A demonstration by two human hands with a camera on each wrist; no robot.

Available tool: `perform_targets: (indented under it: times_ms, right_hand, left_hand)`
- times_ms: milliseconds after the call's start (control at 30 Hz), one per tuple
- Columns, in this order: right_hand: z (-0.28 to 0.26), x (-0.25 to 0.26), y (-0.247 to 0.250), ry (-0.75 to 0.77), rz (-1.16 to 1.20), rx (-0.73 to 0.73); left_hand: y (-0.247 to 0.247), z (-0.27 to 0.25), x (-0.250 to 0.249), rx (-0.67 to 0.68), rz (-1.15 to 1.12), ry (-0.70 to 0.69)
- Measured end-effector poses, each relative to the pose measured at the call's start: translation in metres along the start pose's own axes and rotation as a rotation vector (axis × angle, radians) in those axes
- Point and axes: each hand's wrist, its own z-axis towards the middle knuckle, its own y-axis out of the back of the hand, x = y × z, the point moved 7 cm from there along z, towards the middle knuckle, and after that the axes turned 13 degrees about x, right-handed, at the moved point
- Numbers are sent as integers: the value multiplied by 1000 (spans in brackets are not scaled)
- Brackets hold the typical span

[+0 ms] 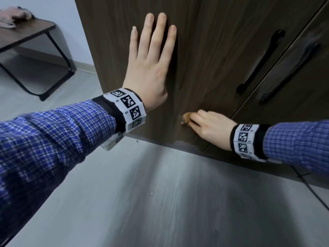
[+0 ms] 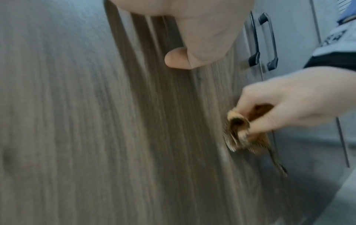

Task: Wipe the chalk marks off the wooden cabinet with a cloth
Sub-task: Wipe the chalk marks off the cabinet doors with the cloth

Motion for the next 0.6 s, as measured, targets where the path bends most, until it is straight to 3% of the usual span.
perform_targets:
  times_ms: [100,233,300,367,433,500,600]
  right_hand:
    - [27,25,-16,-24,69,26]
    - [56,16,20,-85,221,-159]
    - [54,16,15,-64,162,-184]
    - [39,28,-21,-3,87,-104]
    - [12,45,-71,63,62,121]
    - [-17,46,-95,75,46,253]
    - [-19,43,-88,106,106,198]
  left_hand:
    - [-8,-6,15,29,39,-41]
    - [-19,-12,18,26,56,-58]
    - [-24,-12,16,2,43,-40]
    - [-27,-14,13,-25,23,-12]
    - [-31,-16,11,-32,9,13]
    - [-32,-16,10,-36,3,22]
    - [-33,-15,8,-41,0,34]
